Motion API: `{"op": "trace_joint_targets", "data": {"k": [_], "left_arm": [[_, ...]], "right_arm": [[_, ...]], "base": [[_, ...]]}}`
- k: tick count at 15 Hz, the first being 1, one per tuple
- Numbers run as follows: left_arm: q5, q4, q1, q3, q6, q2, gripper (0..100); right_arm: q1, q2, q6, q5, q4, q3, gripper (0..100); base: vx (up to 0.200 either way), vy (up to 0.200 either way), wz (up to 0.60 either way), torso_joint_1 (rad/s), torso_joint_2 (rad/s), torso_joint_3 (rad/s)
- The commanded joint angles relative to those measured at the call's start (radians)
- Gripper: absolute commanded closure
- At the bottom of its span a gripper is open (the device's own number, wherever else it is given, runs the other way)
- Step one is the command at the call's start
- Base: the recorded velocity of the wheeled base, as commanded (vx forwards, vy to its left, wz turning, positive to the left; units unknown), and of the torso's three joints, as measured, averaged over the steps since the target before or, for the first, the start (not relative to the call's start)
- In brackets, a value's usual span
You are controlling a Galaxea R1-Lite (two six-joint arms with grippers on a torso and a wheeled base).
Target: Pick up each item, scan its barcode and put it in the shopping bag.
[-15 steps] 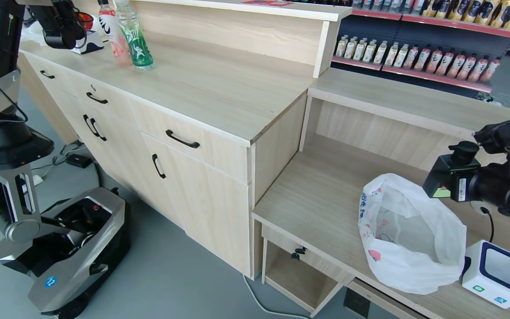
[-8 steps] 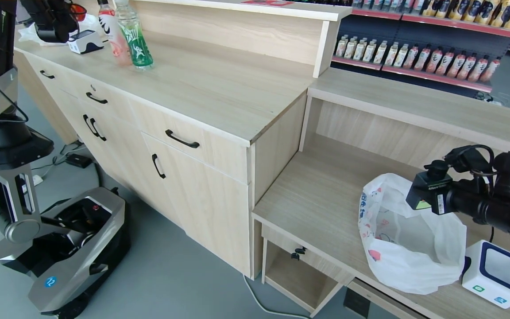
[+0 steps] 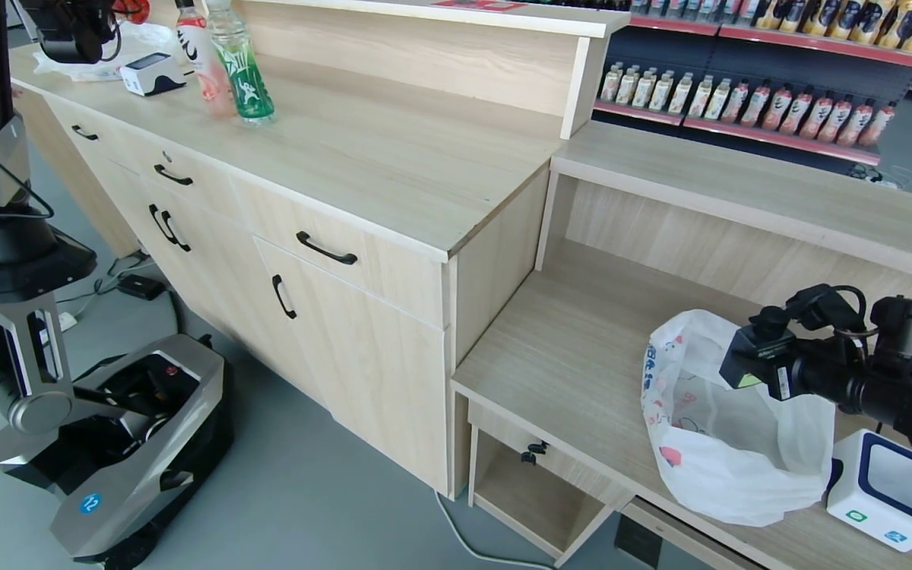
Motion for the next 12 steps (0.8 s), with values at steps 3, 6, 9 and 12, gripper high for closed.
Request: {"op": "trace_joint_targets", "data": {"k": [3,6,9,12], "left_arm": [[-0.002,0.0,0.0,0.0,0.0,0.0,0],[-0.002,0.0,0.0,0.0,0.0,0.0,0],[0.0,0.0,0.0,0.0,0.001,0.0,0],[0.0,0.0,0.0,0.0,0.0,0.0,0]], "right_arm": [[-0.021,0.076,-0.015,0.037,-0.023,-0.013,100],[-0.021,0.105,-0.015,0.039,-0.046,-0.022,100],[-0.021,0.135,-0.015,0.068,-0.046,-0.055,100],[-0.016,0.158,-0.015,0.089,-0.048,-0.069,100]], "base": [[0.0,0.0,0.0,0.0,0.0,0.0],[0.0,0.0,0.0,0.0,0.0,0.0],[0.0,0.0,0.0,0.0,0.0,0.0],[0.0,0.0,0.0,0.0,0.0,0.0]]}}
